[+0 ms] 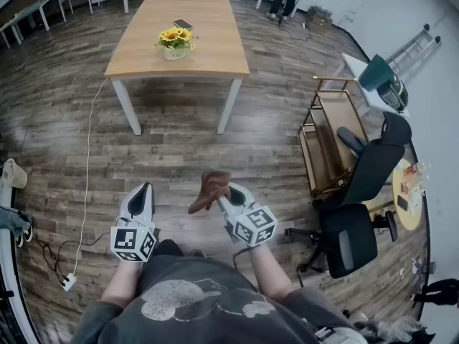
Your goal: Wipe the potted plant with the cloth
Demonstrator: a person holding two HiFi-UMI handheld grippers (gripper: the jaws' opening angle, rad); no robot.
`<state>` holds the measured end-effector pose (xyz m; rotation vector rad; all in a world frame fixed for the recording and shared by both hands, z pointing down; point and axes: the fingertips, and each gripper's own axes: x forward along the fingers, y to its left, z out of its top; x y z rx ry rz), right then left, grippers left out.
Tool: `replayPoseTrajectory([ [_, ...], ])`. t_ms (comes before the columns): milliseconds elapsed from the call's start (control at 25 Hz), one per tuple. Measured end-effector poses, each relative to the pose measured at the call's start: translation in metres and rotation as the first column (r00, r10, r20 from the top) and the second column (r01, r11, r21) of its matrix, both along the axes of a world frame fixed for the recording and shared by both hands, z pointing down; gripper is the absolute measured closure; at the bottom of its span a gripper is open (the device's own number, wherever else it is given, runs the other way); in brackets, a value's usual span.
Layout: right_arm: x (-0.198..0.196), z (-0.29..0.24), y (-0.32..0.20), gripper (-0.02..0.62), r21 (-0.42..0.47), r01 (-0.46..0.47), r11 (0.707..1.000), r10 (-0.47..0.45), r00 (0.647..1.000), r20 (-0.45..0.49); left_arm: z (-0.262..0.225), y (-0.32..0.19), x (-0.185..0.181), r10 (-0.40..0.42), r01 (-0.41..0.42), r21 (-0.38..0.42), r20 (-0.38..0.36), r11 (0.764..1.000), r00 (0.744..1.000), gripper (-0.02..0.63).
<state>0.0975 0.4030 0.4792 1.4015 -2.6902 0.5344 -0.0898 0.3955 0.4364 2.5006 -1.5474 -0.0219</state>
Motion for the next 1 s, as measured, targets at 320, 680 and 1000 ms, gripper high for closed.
replayPoseTrajectory([
  [320, 0.009, 0.001, 0.017, 0.546, 0.001, -0.006, 1.000, 0.006, 1.000, 0.005, -0.001, 0.019, 0.013, 0.019, -0.019, 0.000, 0.002, 1.000, 1.000, 0.588],
  [680, 0.014, 0.007, 0.028, 0.546, -0.009, 0.002, 1.000, -0.002, 1.000, -0.004, 0.002, 0.029, 0.014, 0.001, -0.001, -0.004, -0.009, 1.000, 1.000, 0.588],
  [1000, 0.019, 0.021, 0.010, 0.546, -0.043, -0.025, 0.999, 0.024, 1.000, -0.015, 0.004, 0.016, 0.014, 0.000, 0.001, 0.009, -0.028, 1.000, 1.000, 0.588],
])
